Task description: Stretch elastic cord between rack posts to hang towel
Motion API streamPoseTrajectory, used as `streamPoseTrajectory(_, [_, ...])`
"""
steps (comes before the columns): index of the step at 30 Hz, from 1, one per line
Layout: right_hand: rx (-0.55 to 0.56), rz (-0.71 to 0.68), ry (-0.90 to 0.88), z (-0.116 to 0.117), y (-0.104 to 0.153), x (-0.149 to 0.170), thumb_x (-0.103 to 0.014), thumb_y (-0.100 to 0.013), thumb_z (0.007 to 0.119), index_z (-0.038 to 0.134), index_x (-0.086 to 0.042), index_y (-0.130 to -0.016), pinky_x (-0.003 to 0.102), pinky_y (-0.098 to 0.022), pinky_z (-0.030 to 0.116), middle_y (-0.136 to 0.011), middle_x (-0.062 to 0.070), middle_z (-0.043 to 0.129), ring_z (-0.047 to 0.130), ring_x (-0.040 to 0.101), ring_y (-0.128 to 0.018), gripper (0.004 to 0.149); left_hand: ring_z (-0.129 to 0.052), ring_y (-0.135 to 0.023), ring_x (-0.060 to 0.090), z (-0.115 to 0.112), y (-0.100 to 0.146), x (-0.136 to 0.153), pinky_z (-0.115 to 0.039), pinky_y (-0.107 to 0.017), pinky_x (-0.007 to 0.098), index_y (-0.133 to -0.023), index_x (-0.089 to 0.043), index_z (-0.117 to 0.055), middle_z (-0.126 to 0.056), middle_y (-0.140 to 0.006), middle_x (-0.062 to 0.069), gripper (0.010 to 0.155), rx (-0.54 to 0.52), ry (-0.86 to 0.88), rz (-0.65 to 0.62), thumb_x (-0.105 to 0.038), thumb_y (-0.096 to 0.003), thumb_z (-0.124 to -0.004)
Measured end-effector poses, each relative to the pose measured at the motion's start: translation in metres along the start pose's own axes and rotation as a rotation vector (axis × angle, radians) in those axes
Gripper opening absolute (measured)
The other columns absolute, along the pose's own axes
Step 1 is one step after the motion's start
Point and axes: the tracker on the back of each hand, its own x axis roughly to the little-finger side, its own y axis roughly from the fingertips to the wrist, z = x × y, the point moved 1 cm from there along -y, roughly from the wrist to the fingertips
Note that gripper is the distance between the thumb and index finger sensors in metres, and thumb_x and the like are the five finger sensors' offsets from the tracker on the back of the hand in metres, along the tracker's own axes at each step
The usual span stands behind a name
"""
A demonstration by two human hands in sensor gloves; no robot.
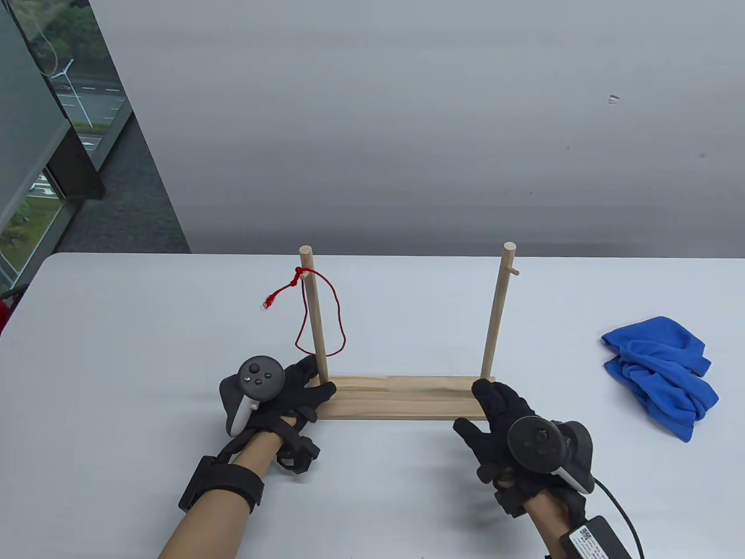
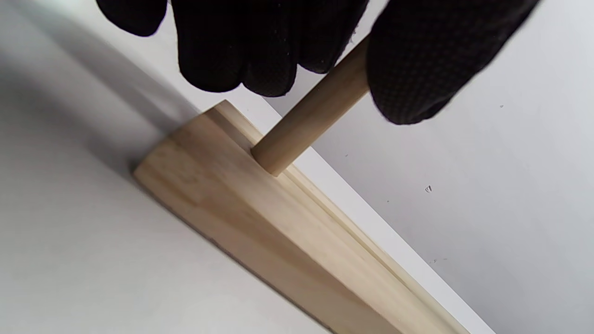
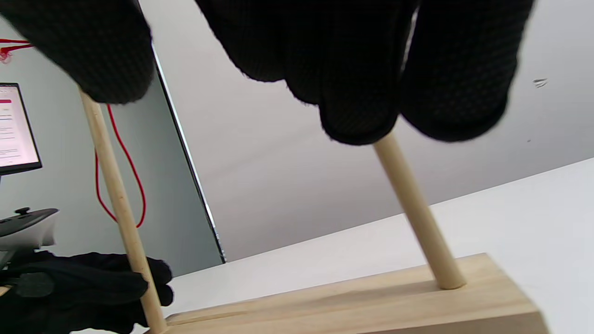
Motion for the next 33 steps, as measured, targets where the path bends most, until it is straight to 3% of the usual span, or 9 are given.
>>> streamPoseTrajectory(6, [-0.063,-0.035,-0.104,0.012,-0.023,-0.017,-0.052,-0.044,0.080,0.053,-0.011,-0.098,0.045,-0.030,0.091,-0.092,0.020,0.066,0.094,0.036,-0.064,0.073,-0.092,-0.081,0.035,-0.004,-0.006,-0.004,-0.064,-0.068,0.061,-0.093,-0.024,-0.082,-0.096,-0.091,0.003,0.062,-0.006,0.004,-0.003,-0.050,-0.0376,-0.096])
streamPoseTrajectory(8, [-0.064,-0.054,-0.125,0.014,-0.031,-0.024,-0.051,-0.044,0.079,0.053,-0.011,-0.099,0.043,-0.027,0.093,-0.092,0.020,0.066,0.095,0.036,-0.063,0.073,-0.093,-0.080,0.034,-0.005,-0.006,-0.005,-0.064,-0.068,0.060,-0.085,-0.025,-0.089,-0.103,-0.082,0.001,0.053,-0.009,-0.010,-0.015,-0.048,-0.0385,-0.095])
streamPoseTrajectory(16, [-0.039,-0.115,-0.208,0.016,-0.064,-0.049,-0.051,-0.044,0.079,0.053,-0.011,-0.099,0.037,-0.020,0.097,-0.091,0.020,0.068,0.100,0.036,-0.061,0.073,-0.095,-0.078,0.029,-0.004,-0.006,-0.006,-0.066,-0.067,0.058,-0.080,-0.026,-0.093,-0.107,-0.077,-0.001,0.048,-0.020,-0.039,-0.008,-0.047,-0.0365,-0.096])
streamPoseTrajectory(28, [-0.073,-0.160,-0.366,0.033,-0.112,-0.084,-0.051,-0.044,0.079,0.047,-0.013,-0.101,0.036,-0.026,0.089,-0.097,0.018,0.060,0.096,0.034,-0.064,0.076,-0.096,-0.077,0.026,-0.005,-0.004,-0.006,-0.069,-0.066,0.058,-0.076,-0.027,-0.096,-0.110,-0.074,-0.001,0.047,-0.045,-0.033,0.027,-0.045,-0.0332,-0.099])
streamPoseTrajectory(33, [-0.143,-0.136,-0.402,0.048,-0.129,-0.091,-0.053,-0.044,0.079,0.040,-0.015,-0.103,0.036,-0.027,0.088,-0.101,0.017,0.054,0.095,0.033,-0.065,0.080,-0.096,-0.077,0.025,-0.005,-0.004,-0.006,-0.069,-0.066,0.058,-0.076,-0.027,-0.096,-0.110,-0.073,-0.002,0.047,-0.047,-0.036,0.033,-0.044,-0.0324,-0.099])
